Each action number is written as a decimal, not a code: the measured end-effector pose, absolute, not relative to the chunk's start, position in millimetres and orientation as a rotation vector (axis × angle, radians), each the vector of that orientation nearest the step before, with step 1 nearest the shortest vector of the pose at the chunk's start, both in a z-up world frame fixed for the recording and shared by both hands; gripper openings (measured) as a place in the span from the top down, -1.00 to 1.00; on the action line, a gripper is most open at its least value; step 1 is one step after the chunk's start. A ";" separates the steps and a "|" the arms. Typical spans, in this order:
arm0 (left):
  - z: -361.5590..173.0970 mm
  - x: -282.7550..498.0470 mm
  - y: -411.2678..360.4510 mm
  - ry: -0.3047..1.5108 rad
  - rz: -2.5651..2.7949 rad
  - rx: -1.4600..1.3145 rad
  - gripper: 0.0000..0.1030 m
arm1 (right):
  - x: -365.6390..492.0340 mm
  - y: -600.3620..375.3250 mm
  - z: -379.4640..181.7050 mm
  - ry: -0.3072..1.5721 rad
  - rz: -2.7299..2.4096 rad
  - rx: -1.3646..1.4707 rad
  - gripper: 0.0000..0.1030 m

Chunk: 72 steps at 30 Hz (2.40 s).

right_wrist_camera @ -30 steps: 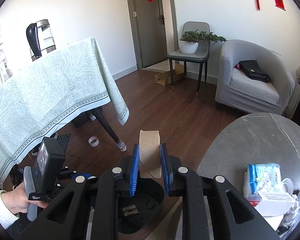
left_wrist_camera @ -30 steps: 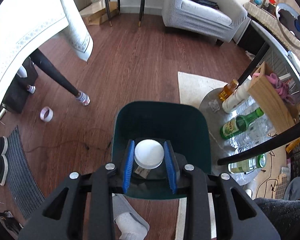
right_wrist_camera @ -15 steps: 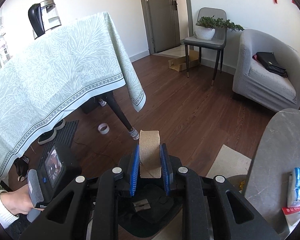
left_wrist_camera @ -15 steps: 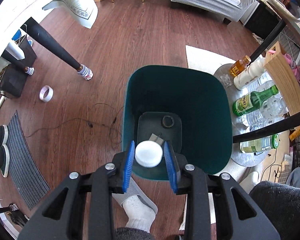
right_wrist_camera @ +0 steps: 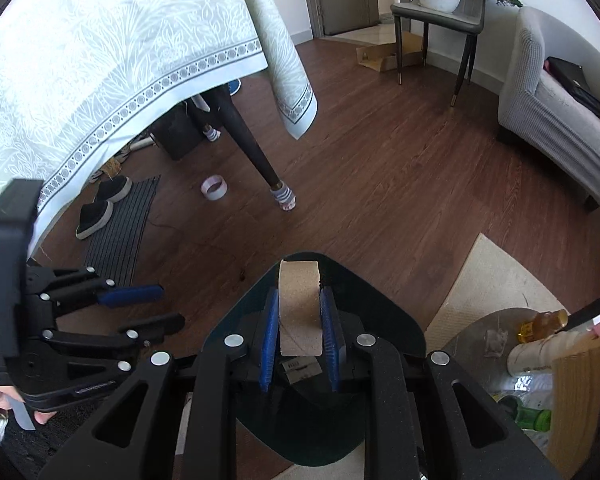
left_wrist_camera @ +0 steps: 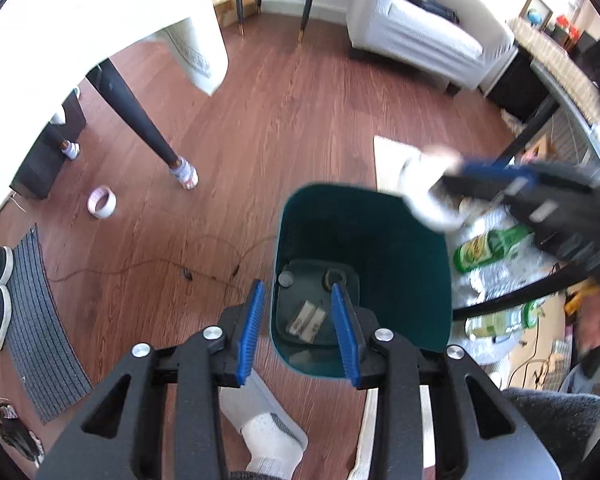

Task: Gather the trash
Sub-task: 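Carry the lid and cardboard strip to the green bin and release both, then move both open tools back over the table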

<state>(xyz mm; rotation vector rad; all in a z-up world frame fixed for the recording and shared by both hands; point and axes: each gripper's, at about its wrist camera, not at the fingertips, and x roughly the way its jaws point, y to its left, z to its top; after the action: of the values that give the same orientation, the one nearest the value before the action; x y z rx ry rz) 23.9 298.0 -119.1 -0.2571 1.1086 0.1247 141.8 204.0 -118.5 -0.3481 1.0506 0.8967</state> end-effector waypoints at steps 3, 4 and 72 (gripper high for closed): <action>-103.1 21.9 300.8 1.047 0.130 -0.270 0.42 | 140.1 211.5 -134.6 1.091 0.897 -0.373 0.60; -97.9 22.0 302.3 1.028 0.130 -0.276 0.43 | 139.4 213.5 -140.4 1.106 0.896 -0.382 0.60; 18.2 80.1 91.1 0.634 -0.272 -0.239 0.15 | 131.0 -78.8 16.3 0.702 0.606 -0.192 0.45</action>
<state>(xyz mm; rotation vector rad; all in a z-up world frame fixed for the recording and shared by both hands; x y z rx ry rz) 80.1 91.1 18.2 -0.2388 0.6339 -0.2723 131.0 -78.8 16.3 -0.1924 0.7021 0.6058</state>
